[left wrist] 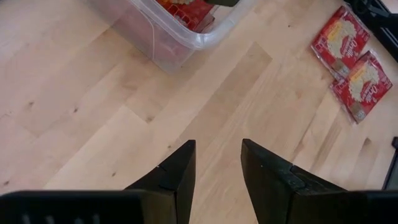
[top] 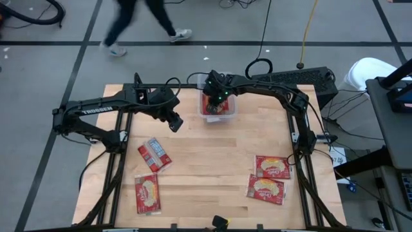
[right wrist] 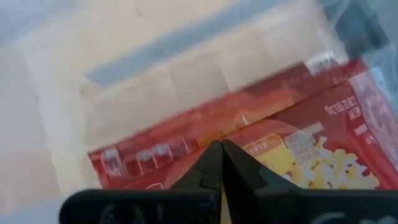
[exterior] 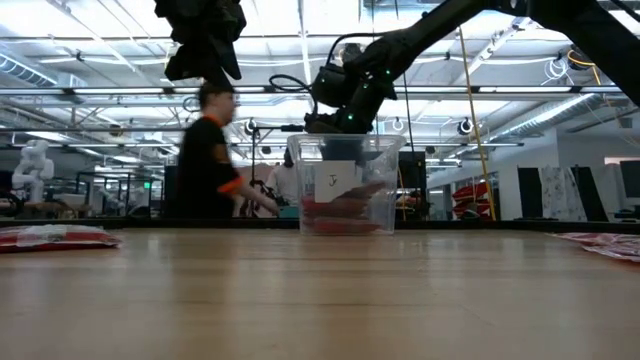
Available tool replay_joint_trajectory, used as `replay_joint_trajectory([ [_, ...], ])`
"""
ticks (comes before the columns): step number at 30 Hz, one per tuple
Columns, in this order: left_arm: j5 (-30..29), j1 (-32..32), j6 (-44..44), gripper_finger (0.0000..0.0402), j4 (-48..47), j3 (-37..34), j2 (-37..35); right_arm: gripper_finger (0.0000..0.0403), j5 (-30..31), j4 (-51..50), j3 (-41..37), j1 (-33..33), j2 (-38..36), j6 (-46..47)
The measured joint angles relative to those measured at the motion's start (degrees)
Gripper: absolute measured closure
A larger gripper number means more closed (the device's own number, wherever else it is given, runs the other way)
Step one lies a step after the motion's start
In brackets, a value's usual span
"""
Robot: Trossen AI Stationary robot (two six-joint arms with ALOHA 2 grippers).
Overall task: Sort popcorn bags into baskets
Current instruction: Put the red popcorn bag into the transparent container
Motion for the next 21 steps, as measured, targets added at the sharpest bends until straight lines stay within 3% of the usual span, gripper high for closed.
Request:
replay_joint_trajectory([
  [11, 0.41, 0.22, 1.01, 0.0270, 0.05, 0.00, 0.00, 0.0403, -1.22, -7.58, 9.54, -1.01, -0.60, -2.53],
  [21, 0.55, 0.22, 0.41, 0.0270, 0.07, 0.00, 0.00, 0.0403, 0.51, -16.68, 9.90, -4.09, 1.27, -11.54],
])
